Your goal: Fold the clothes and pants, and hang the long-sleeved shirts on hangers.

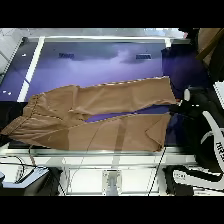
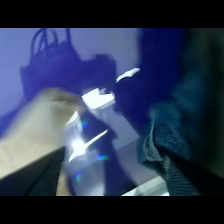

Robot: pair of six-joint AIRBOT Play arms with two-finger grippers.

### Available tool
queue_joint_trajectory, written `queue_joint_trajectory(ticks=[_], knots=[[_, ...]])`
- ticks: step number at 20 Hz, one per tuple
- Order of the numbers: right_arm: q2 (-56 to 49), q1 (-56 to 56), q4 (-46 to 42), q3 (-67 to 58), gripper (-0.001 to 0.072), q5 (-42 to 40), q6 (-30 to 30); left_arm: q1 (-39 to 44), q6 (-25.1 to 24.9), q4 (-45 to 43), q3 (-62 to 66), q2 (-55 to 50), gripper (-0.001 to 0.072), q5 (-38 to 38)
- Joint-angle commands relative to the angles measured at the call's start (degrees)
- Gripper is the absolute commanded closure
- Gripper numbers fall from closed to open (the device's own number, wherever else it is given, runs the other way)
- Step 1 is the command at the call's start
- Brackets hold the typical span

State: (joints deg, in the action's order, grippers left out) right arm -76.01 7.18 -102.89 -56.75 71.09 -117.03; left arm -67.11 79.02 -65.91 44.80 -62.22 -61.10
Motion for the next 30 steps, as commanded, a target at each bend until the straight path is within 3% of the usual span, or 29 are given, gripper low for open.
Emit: queue_joint_trajectory(ticks=[1,4,12,14,15,22,26,27,28,30], knots=[[4.11,3.08,4.11,0.96,0.0088,-2.23,5.07,-0.07,0.00,0.00,0.04,-0.02,0.0683,-0.44],[8.50,-5.46,5.46,1.97,0.0100,-2.99,10.27,-0.07,0.00,0.00,0.04,-0.02,0.0682,-0.83],[6.69,-30.75,6.36,10.67,0.0122,-3.67,10.08,-0.07,-0.02,-0.02,0.04,-0.02,0.0682,-1.05],[6.67,-34.16,8.81,12.33,0.0126,-3.98,10.10,-0.07,-0.02,-0.02,0.04,-0.02,0.0683,-1.03],[6.67,-35.63,8.63,13.18,0.0161,-4.20,10.10,-0.07,-0.02,-0.02,0.04,-0.02,0.0683,-1.03],[4.20,-36.37,7.87,14.03,0.0163,-4.28,11.80,-0.07,-0.02,-0.02,0.04,-0.02,0.0683,-1.03],[0.50,-36.30,4.94,14.01,0.0451,-4.28,11.67,-0.07,0.00,-0.02,0.04,-0.02,0.0682,-1.09],[0.55,-36.28,4.00,13.84,0.0617,-4.11,11.56,-0.07,-0.02,0.00,0.04,-0.02,0.0683,-1.07],[0.59,-36.06,3.15,13.38,0.0695,-3.04,11.50,-0.07,0.00,-0.02,0.04,-0.02,0.0682,-1.07],[1.51,-35.69,-0.85,12.41,0.0696,1.18,11.02,-0.09,-0.02,-0.02,0.11,-0.02,0.0682,-1.03]])
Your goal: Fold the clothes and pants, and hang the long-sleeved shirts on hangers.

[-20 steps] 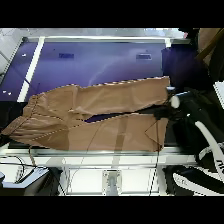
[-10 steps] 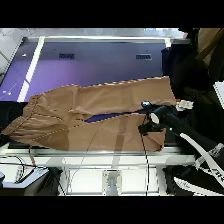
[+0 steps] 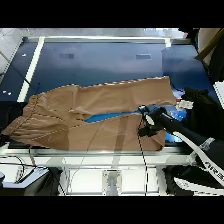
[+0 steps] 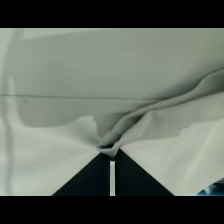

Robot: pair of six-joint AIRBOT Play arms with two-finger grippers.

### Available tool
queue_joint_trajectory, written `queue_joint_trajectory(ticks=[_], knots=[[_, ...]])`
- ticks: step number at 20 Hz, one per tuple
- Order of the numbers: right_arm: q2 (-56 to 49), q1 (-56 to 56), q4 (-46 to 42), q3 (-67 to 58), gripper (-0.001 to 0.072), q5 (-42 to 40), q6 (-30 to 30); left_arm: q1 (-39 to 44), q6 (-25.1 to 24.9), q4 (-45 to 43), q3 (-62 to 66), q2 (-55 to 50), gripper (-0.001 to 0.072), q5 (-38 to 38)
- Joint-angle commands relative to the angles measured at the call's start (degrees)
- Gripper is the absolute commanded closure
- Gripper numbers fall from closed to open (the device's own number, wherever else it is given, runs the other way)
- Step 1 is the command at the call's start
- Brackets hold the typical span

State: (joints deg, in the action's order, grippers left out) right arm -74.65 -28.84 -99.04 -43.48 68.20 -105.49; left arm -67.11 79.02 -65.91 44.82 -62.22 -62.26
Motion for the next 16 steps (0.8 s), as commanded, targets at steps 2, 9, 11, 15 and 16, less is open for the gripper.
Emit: queue_joint_trajectory(ticks=[2,9,11,15,16], knots=[[3.43,0.31,-10.88,-1.07,0.0697,8.63,-1.55,-0.17,-0.17,-0.04,0.52,-0.02,0.0682,0.37],[17.29,9.73,-18.05,-0.83,0.0696,16.74,-2.05,-0.15,-2.45,-0.13,4.28,-0.02,0.0683,0.35],[18.01,16.79,-17.35,-0.33,0.0696,16.90,-1.97,-0.13,-2.43,-0.07,4.76,-0.02,0.0683,0.35],[17.99,27.50,-14.60,7.76,0.0697,16.50,-1.79,-0.13,-2.43,-0.09,4.96,-0.02,0.0684,-0.02],[17.99,28.98,-14.47,11.04,0.0697,16.20,-1.90,-0.13,-2.43,-0.09,4.96,-0.02,0.0683,-0.15]])
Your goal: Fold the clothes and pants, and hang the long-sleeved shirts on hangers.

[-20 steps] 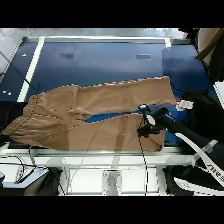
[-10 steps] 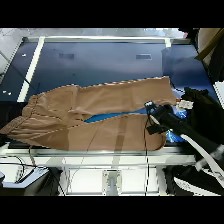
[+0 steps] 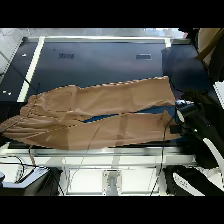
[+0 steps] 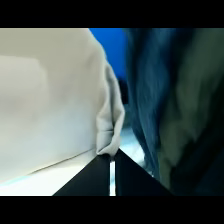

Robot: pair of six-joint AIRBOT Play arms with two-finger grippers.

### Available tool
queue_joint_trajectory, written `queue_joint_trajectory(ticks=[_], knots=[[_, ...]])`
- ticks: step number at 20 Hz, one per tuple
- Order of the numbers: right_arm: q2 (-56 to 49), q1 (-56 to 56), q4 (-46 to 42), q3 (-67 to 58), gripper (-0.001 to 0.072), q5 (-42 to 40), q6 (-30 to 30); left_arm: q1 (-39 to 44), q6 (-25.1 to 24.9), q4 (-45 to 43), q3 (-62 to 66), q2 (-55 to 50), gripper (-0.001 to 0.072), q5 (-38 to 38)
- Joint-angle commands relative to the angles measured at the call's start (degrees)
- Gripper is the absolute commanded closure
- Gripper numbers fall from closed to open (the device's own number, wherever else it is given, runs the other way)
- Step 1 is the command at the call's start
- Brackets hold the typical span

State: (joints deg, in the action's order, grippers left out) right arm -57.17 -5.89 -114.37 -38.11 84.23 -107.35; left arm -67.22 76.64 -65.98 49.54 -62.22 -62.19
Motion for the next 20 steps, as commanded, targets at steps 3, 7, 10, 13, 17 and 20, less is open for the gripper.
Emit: queue_joint_trajectory(ticks=[3,7,10,13,17,20], knots=[[0.33,9.14,3.13,13.88,0.0696,-0.44,-0.02,-0.02,-0.02,-0.02,0.24,-0.02,0.0683,-0.76],[1.03,9.81,3.82,9.92,0.0659,-1.18,0.28,-0.02,-0.02,-0.20,0.22,-0.02,0.0683,-2.47],[2.54,9.81,3.65,4.74,0.0155,-0.85,0.35,-0.02,-1.33,0.50,0.24,0.04,0.0557,-3.30],[4.83,9.84,1.07,-3.13,0.0156,-1.11,1.88,-0.37,-3.63,0.48,1.49,0.17,-0.0001,-4.48],[8.87,10.62,0.07,-9.35,0.0158,-6.45,0.90,-3.10,-3.10,-1.73,3.04,-0.11,-0.0001,-7.69],[9.79,19.26,8.98,-8.50,0.0158,-11.54,-2.62,-8.70,-1.03,-4.42,-0.55,-0.85,0.0001,-6.56]])
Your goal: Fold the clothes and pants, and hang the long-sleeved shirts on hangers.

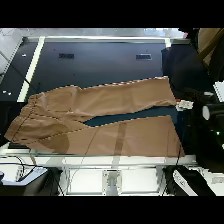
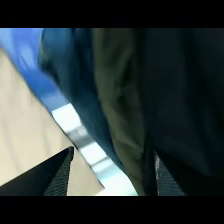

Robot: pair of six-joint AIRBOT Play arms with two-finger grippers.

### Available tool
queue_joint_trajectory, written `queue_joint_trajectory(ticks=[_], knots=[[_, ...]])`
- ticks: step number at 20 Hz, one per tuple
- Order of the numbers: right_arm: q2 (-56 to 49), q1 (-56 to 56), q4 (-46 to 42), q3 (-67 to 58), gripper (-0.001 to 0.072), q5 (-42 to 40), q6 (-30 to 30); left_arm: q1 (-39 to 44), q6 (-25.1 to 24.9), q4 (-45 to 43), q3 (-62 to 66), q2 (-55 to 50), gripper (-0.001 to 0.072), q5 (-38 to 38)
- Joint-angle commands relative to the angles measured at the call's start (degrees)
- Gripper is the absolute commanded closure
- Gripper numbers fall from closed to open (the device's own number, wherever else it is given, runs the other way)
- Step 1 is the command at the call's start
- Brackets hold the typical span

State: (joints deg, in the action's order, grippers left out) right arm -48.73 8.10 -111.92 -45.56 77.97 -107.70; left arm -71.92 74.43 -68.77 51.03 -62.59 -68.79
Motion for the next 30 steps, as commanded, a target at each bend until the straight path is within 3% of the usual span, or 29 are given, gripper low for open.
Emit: queue_joint_trajectory(ticks=[1,5,8,9,11,13,15,16,17,22,27,30], knots=[[1.29,9.18,13.20,-0.22,0.0158,-7.67,-0.63,-5.64,1.07,2.67,-4.07,-0.74,0.0001,2.56],[1.16,23.08,35.91,2.10,0.0158,-10.99,11.74,-5.40,-10.71,13.79,-9.77,-5.97,0.0001,6.23],[3.30,31.50,50.51,1.70,0.0179,-10.82,21.14,-3.76,-11.96,19.41,-9.90,-11.89,0.0001,8.46],[4.87,33.75,53.44,1.70,0.0252,-10.78,23.32,-3.43,-12.07,22.01,-9.90,-13.33,0.0001,9.81],[8.63,37.64,53.57,1.70,0.0260,-9.25,23.71,-2.71,-13.18,25.55,-9.90,-15.15,0.0016,12.37],[10.99,39.82,53.51,1.70,0.0259,-6.19,23.96,-1.38,-13.29,26.40,-9.86,-16.26,0.0198,13.29],[11.61,40.00,53.20,1.57,0.0257,-3.76,24.96,0.50,-13.84,26.43,-9.86,-17.14,0.0278,13.88],[11.54,40.00,53.18,1.60,0.0258,-3.34,24.96,1.46,-13.86,26.36,-9.86,-17.27,0.0543,14.21],[11.45,40.00,52.96,1.60,0.0258,-3.08,24.96,2.16,-14.62,26.45,-9.84,-17.25,0.0688,14.23],[4.96,35.28,51.95,1.60,0.0258,-2.47,25.35,2.89,-14.91,26.12,-9.01,-15.85,0.0684,13.53],[-13.86,21.66,51.95,1.11,0.0258,-8.57,23.74,2.89,-14.88,25.55,-9.01,-13.94,0.0684,12.68],[-25.33,19.54,53.70,-2.99,0.0256,-8.83,21.33,2.89,-14.91,25.53,-9.01,-13.77,0.0683,10.88]])
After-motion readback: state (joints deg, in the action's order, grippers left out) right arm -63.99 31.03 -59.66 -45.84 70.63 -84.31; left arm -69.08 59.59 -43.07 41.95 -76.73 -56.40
